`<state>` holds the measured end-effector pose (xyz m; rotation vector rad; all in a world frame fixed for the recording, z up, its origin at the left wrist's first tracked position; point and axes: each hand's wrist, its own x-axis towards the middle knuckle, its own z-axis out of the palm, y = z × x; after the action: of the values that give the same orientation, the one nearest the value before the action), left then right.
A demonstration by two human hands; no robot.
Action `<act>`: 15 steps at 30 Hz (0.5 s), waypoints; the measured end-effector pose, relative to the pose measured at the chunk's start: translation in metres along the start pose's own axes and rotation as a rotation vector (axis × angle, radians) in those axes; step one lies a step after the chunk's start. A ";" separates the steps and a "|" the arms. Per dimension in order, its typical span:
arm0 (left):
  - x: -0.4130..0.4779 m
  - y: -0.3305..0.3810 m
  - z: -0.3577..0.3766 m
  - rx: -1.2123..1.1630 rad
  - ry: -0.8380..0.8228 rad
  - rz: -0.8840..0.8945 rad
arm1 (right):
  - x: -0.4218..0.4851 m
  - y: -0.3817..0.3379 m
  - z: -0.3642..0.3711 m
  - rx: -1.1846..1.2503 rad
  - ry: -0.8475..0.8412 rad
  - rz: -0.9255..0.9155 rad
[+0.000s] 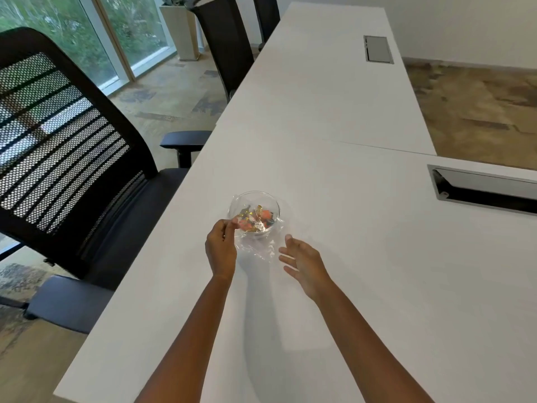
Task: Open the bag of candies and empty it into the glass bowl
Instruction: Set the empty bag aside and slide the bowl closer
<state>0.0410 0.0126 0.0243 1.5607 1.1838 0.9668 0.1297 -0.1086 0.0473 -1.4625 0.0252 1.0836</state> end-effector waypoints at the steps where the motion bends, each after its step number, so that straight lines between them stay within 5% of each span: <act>1: 0.001 -0.001 -0.002 0.012 -0.025 0.009 | 0.002 -0.001 0.000 -0.012 -0.015 -0.014; 10: 0.012 -0.011 -0.021 0.119 -0.221 0.020 | 0.013 0.008 -0.007 -0.059 0.118 -0.117; 15: 0.027 -0.022 -0.041 0.373 -0.512 0.018 | 0.011 0.022 -0.011 -0.250 -0.009 -0.102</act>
<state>0.0029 0.0500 0.0156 1.9637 1.0123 0.3221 0.1288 -0.1167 0.0214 -1.6634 -0.1965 1.0372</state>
